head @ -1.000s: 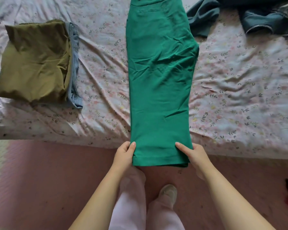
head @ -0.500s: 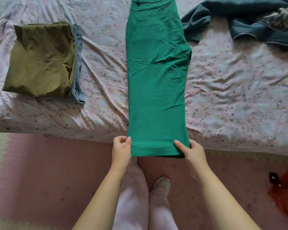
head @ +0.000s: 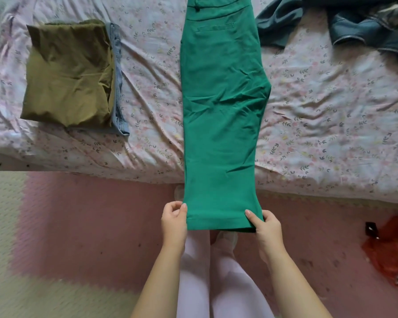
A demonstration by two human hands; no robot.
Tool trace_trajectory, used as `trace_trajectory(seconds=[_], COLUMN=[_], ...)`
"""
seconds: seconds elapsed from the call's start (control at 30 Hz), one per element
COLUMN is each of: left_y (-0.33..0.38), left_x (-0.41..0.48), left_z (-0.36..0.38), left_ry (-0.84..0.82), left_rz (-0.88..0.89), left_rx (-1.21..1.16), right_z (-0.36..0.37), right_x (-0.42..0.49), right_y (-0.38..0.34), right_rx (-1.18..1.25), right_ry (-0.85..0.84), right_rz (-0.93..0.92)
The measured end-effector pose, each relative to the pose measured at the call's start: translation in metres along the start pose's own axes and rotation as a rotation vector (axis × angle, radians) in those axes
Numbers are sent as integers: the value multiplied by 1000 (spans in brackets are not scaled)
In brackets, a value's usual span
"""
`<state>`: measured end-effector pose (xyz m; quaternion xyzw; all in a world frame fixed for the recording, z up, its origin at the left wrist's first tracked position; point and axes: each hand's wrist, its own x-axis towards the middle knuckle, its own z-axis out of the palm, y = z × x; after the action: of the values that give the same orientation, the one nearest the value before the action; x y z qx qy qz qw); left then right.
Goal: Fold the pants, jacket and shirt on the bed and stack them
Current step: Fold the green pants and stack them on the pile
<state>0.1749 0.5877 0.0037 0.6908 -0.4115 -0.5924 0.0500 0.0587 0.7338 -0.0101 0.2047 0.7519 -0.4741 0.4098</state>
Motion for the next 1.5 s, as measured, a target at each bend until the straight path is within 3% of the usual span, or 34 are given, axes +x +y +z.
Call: trace_trajectory(seconds=[0.17, 0.37, 0.57, 0.7, 0.8, 0.9, 1.0, 1.07, 1.3, 1.5], left_y=[69, 171, 259, 291, 284, 247, 195, 169, 143, 156], left_x=[35, 95, 144, 173, 191, 200, 200, 196, 180, 135], left_z=[21, 61, 110, 129, 134, 126, 108, 100, 93, 83], left_ry=[-97, -303, -304, -329, -255, -82, -75, -81, -198, -136], left_rz=[131, 19, -41, 16, 90, 249, 310, 334, 346, 376], left_rx=[-19, -113, -342, -399, -215, 140, 329, 393, 326, 90], right_z=[26, 61, 93, 105, 104, 92, 69, 60, 65, 54], right_x=[44, 110, 163, 192, 207, 208, 199, 189, 182, 153], right_y=[-58, -168, -278, -322, -318, -279, -223, -192, -167, -168], right_rx=[262, 414, 399, 501, 442, 179, -85, -207, -162, -78], right_ry=[76, 68, -57, -187, -190, -1, 154, 172, 85, 106], right_rz=[-16, -99, -217, -153, -118, -238, -372, -355, -310, -382])
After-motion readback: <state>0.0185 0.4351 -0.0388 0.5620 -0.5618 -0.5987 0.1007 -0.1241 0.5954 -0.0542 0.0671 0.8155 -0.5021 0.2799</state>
